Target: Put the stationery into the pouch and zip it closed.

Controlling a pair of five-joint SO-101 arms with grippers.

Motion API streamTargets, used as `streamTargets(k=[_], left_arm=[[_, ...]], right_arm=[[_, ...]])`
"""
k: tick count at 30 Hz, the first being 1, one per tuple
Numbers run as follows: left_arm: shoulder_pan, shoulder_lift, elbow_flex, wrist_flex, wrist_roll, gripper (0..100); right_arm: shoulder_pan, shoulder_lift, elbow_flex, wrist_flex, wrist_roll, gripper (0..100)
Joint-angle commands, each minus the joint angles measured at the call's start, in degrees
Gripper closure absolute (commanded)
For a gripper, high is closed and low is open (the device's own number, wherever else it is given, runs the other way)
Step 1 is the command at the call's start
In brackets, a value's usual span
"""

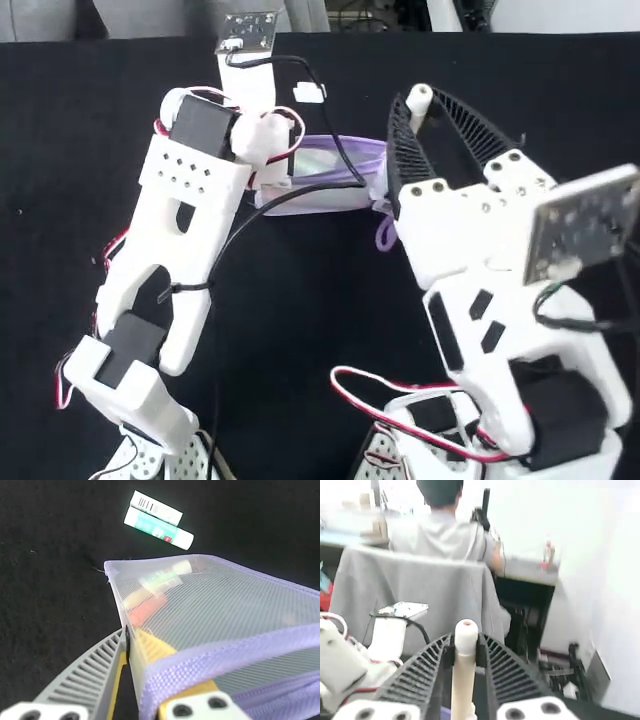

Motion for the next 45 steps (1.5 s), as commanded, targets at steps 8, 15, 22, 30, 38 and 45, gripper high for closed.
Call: streamTargets(k=[8,15,22,30,38,45], left_arm=[[1.01,-2.02,-0.22,0.26,0.35,97],[1.01,-2.02,-0.22,0.26,0.44,97],[0.92,-2.02,-0.22,0.26,0.44,97],[-0.04,-2.02,-0.22,0.26,0.44,97],[-1.36,-2.11,-0.75,0.26,0.44,97],[-1.36,-2.11,-0.75,0.26,0.44,97]], right_arm=[[-1.14,-18.15,32.66,-31.91,-0.26,98.8],[-1.23,-22.81,43.56,-43.96,-0.44,98.8],[-1.32,-23.08,41.01,-44.4,-0.79,98.8],[-0.97,-23.25,40.92,-48.44,-5.27,98.8],[1.23,-23.08,46.46,-57.85,-5.98,98.8],[1.23,-22.37,53.58,-66.37,-8.26,98.8]])
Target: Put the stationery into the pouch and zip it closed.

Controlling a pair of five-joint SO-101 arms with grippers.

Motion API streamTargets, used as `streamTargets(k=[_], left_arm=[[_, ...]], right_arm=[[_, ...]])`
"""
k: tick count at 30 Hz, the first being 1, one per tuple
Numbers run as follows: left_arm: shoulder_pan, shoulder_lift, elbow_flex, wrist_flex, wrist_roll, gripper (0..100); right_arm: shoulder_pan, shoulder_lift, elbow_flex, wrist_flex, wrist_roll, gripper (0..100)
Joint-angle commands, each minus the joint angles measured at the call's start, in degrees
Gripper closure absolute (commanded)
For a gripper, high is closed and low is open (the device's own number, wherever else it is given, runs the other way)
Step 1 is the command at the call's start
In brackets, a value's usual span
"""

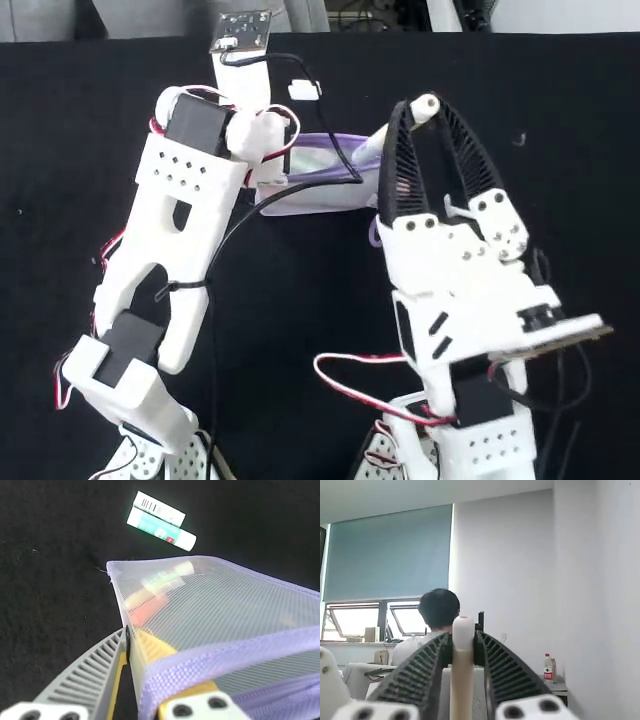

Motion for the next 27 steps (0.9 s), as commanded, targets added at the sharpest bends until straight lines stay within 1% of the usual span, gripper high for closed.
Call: streamTargets(k=[1,5,9,12,14,21,23,27], left_arm=[[-0.22,-2.11,-0.75,0.26,0.44,97],[-0.31,-2.11,-0.48,0.26,0.44,97],[-0.48,-2.11,-0.4,0.26,0.44,97],[-0.31,-2.11,-0.57,0.26,0.44,97],[-0.22,-2.11,-0.57,0.26,0.44,97],[-0.57,-2.11,-0.31,0.26,0.44,97],[-0.57,-2.11,-0.31,0.26,0.44,97],[-0.57,-2.11,-0.31,0.26,0.44,97]], right_arm=[[1.32,0.31,4.26,-8.79,-1.85,98.8],[1.41,5.32,5.49,-10.02,-1.85,98.8],[5.71,9.54,8.4,-10.29,-2.2,98.8],[7.47,11.3,10.07,-13.98,-2.29,98.8],[7.21,11.74,10.42,-14.07,-2.37,98.8],[1.85,12.09,12.35,-13.36,-2.11,98.2],[0.35,12.09,12.09,-10.9,-2.29,94.5],[-3.43,12.09,12.26,-9.76,-2.29,82.6]])
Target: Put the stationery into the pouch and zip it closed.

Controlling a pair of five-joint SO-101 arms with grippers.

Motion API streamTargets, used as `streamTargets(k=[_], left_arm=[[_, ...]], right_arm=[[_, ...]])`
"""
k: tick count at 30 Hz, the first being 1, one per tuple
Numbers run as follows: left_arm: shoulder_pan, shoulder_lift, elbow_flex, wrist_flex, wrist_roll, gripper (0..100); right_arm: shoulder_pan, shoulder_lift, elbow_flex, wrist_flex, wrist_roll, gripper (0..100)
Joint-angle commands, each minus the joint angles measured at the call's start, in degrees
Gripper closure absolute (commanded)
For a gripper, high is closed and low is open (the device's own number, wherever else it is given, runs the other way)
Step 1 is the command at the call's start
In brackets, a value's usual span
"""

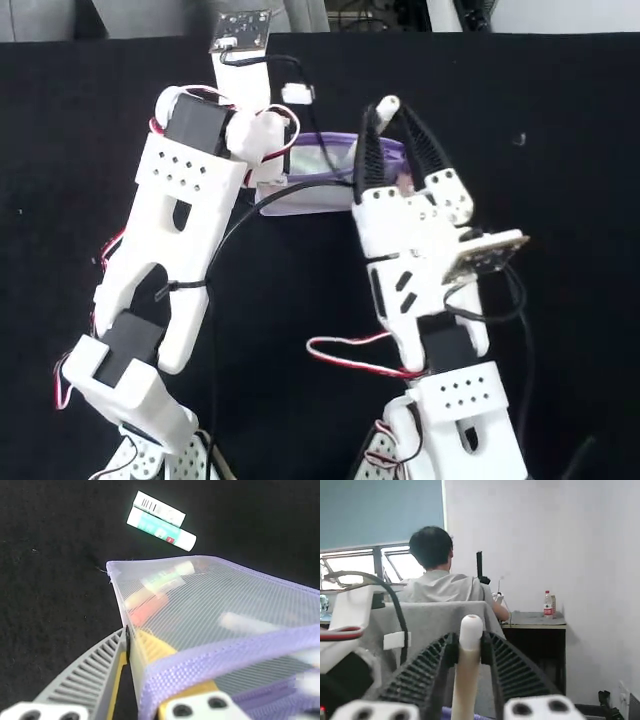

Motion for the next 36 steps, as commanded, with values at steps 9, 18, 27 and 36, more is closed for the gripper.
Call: streamTargets(k=[9,18,27,36], left_arm=[[-0.66,-2.11,-0.31,0.35,0.44,97],[-8.66,-2.55,-0.84,0.35,0.44,97],[-20.88,-2.73,-3.12,0.53,0.35,97],[-35.38,-2.64,-6.11,0.44,0.18,97]], right_arm=[[-2.29,-0.22,-1.36,0.97,0.18,71.3],[11.08,-1.71,-6.55,3.52,-2.29,71.2],[13.89,2.07,-18.24,18.64,-7.82,71.2],[12.4,28.09,-28.35,18.81,-7.56,71.2]])
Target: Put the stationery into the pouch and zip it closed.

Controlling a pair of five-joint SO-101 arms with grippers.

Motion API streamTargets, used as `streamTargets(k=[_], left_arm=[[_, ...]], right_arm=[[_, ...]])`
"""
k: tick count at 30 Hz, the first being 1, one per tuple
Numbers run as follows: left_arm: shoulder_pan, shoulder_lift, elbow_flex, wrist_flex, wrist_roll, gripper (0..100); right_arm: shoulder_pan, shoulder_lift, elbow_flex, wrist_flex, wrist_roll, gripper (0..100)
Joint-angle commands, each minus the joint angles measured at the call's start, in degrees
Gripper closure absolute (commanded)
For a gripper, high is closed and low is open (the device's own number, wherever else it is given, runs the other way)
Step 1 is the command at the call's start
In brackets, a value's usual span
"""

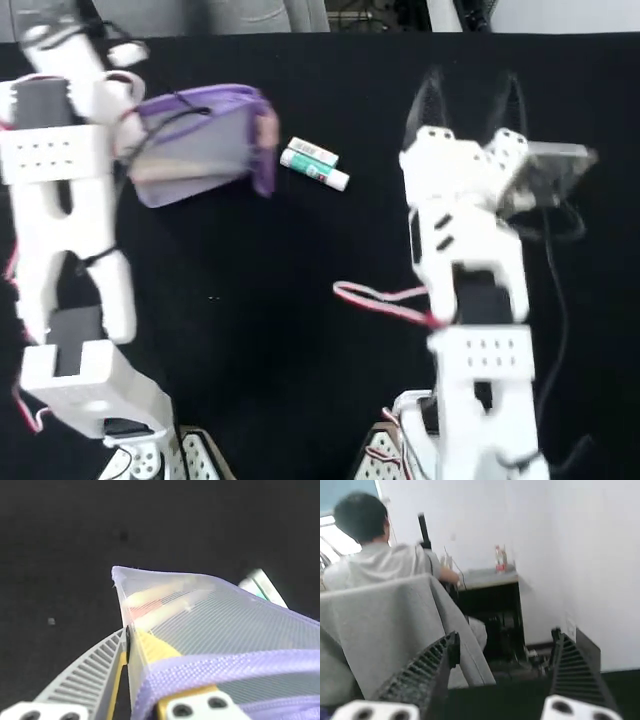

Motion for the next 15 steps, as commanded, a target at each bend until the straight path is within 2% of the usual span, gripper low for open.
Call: streamTargets(k=[1,7,10,15], left_arm=[[-5.93,-2.2,-4.18,-0.09,0.09,97],[-9.45,-1.85,-3.74,-1.76,0.26,97],[-10.24,-1.85,-3.74,-1.76,0.18,97],[-10.68,-1.76,-3.65,-1.76,0.0,97]], right_arm=[[-0.62,14.64,-8.04,0.62,-0.26,71.2],[-4.4,31.87,-19.3,8.7,1.49,71.2],[-8.35,38.55,-24.4,13.01,7.74,71.2],[-15.3,45.49,-25.98,14.07,17.67,71.2]])
